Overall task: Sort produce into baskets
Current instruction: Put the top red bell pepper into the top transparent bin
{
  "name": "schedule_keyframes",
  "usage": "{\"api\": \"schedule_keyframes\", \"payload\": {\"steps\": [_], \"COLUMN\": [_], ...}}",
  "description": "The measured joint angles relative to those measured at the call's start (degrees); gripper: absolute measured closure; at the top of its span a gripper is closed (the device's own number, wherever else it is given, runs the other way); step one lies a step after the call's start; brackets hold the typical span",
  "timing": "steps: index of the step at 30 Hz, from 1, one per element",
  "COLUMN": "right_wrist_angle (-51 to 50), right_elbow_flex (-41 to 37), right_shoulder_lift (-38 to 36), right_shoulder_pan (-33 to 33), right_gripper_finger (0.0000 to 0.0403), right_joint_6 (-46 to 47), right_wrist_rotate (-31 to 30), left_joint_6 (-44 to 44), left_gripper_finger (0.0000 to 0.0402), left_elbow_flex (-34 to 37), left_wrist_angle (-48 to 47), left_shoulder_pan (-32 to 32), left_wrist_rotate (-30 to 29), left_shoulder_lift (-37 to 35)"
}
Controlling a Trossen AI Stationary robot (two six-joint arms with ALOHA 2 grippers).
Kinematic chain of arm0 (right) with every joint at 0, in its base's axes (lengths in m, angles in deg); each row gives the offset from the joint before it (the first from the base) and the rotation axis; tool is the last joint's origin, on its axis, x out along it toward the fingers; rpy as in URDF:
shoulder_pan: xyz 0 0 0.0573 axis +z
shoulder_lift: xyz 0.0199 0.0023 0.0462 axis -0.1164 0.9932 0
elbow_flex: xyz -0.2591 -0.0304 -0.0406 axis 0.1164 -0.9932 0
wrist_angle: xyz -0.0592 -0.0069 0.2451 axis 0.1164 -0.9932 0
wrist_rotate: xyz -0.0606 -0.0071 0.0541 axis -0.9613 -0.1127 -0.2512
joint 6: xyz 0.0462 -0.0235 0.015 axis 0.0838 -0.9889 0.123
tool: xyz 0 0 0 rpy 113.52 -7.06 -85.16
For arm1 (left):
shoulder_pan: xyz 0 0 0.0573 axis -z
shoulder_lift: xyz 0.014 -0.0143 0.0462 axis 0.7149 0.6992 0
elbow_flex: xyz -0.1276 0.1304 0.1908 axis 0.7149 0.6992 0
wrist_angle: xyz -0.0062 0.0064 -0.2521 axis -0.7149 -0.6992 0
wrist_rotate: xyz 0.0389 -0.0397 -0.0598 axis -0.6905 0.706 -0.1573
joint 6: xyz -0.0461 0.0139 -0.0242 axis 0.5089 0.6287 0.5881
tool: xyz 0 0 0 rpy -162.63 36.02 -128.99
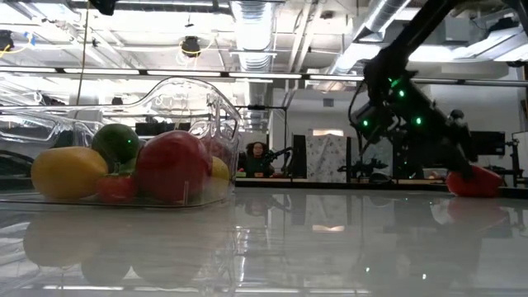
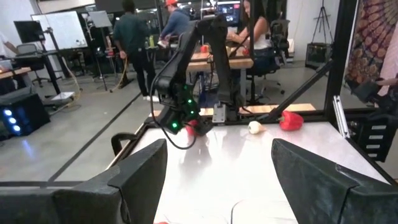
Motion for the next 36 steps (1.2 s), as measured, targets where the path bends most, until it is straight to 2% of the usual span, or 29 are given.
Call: {"api": "schedule_keyframes", "payload": {"steps": [7,16,25,33,36], "right_wrist_angle": [4.23,3.31,-0.93,-3.93,-4.05], "right_elbow_flex": [-3.65,-3.01,3.85,13.36,13.77], "right_shoulder_lift": [-0.07,0.06,0.1,-0.4,-1.22], "right_shoulder_pan": [-2.44,2.36,10.14,17.97,19.25], "right_gripper_finger": [0.0055,0.013,0.0186,0.0268,0.0269], "right_joint_6": [-2.49,-3.75,-2.52,-0.66,-0.97], "right_wrist_rotate": [-2.01,-5.09,-5.08,-5.13,-5.1], "left_joint_6": [0.17,-0.89,-0.92,-0.9,-0.87], "left_gripper_finger": [0.0127,0.0127,0.0127,0.0127,0.0127], "left_elbow_flex": [0.0,0.0,0.0,0.0,0.0], "left_wrist_angle": [-0.11,-0.06,-0.04,-0.04,-0.07], "left_shoulder_pan": [0.0,0.01,0.0,0.0,0.02], "left_wrist_rotate": [-0.03,-2.71,-2.84,-2.82,-2.82], "left_shoulder_lift": [0.02,0.01,0.0,0.02,0.0]}}
